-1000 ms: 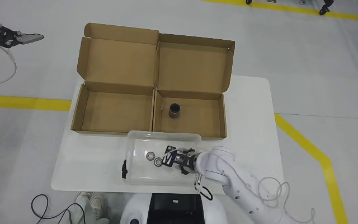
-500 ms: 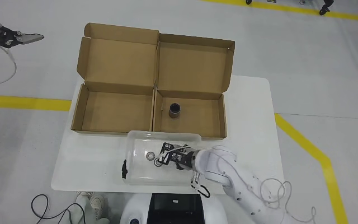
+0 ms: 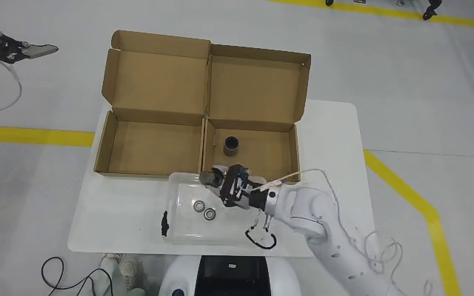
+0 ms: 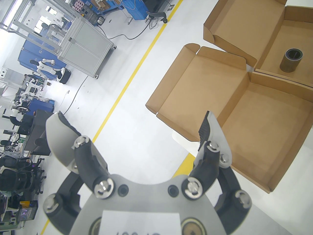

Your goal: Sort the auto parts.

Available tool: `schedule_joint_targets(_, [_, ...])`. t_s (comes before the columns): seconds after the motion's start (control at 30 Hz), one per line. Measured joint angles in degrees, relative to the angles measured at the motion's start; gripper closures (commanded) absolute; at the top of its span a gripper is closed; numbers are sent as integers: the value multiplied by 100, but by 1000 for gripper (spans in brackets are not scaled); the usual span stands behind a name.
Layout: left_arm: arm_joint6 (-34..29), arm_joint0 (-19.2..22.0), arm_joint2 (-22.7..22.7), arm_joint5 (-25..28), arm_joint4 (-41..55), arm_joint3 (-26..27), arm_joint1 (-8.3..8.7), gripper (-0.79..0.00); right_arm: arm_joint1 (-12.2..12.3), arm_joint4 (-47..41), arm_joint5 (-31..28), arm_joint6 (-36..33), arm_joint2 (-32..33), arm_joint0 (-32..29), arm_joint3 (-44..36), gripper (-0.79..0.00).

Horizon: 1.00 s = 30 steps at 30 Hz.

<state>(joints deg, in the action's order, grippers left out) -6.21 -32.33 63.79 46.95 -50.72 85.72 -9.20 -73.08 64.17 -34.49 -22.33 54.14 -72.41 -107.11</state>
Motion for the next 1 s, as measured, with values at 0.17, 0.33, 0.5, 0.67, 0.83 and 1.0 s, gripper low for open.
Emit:
schedule_joint_targets(0.17, [0, 0, 0, 0, 0, 0, 0, -785, 22, -263, -372, 912, 195, -14, 40, 0])
schedule_joint_targets(0.33, [0, 0, 0, 0, 0, 0, 0, -785, 39, -249, -732, 1689, 352, 55, 154, 0])
schedule_joint_targets(0.5, [0, 0, 0, 0, 0, 0, 0, -785, 21, -252, -729, 2053, 421, 298, 12, 0])
schedule_joint_targets(0.67, [0, 0, 0, 0, 0, 0, 0, -785, -17, -199, -522, 2114, 370, 555, -166, 0])
schedule_joint_targets(0.83, [0, 0, 0, 0, 0, 0, 0, -785, -25, 141, -254, 1991, 347, 638, -247, 0])
schedule_joint_targets(1.0, [0, 0, 0, 0, 0, 0, 0, -785, -12, 404, 166, 1224, 346, 617, -301, 0])
